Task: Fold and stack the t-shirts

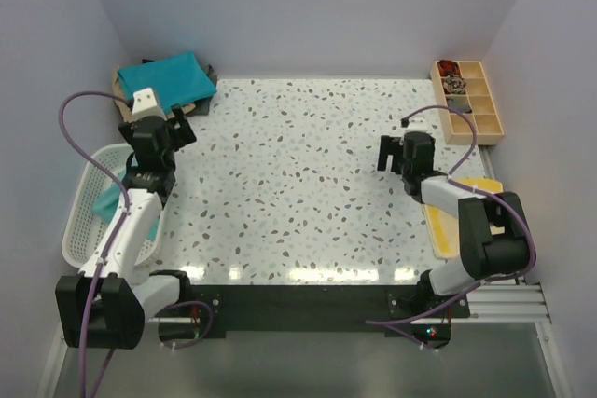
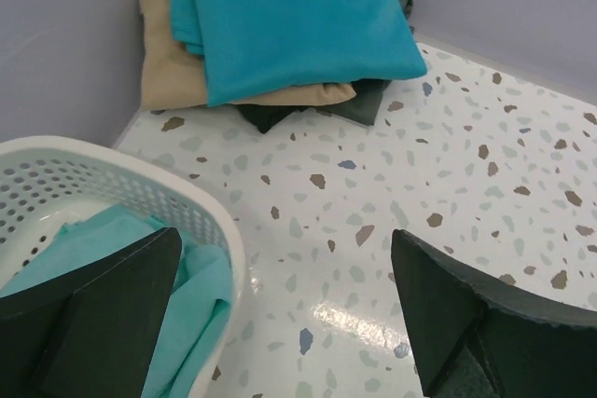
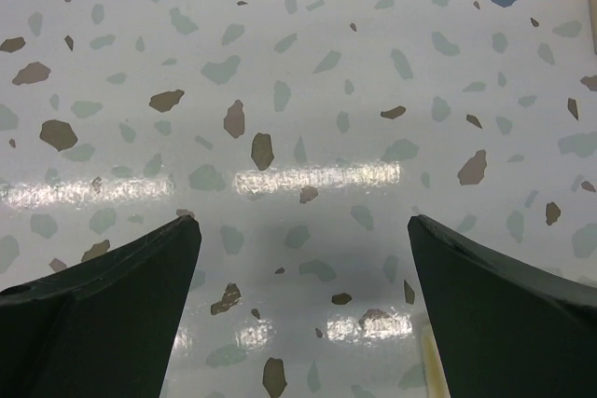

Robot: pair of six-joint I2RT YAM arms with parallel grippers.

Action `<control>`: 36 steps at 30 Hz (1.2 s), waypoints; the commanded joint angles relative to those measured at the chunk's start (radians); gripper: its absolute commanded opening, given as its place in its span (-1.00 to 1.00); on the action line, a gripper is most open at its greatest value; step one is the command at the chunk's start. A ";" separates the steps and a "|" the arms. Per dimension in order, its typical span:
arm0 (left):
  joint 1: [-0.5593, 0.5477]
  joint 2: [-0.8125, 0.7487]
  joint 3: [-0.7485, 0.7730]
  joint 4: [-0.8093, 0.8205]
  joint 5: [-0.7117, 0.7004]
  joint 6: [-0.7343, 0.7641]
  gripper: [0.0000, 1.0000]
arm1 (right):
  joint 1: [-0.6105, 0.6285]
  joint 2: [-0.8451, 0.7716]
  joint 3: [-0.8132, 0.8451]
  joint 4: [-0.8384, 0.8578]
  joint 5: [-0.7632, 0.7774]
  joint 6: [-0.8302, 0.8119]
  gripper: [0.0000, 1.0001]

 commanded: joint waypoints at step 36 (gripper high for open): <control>0.104 0.188 -0.077 -0.116 -0.316 -0.295 -1.00 | 0.001 0.044 0.087 -0.106 0.166 0.083 0.97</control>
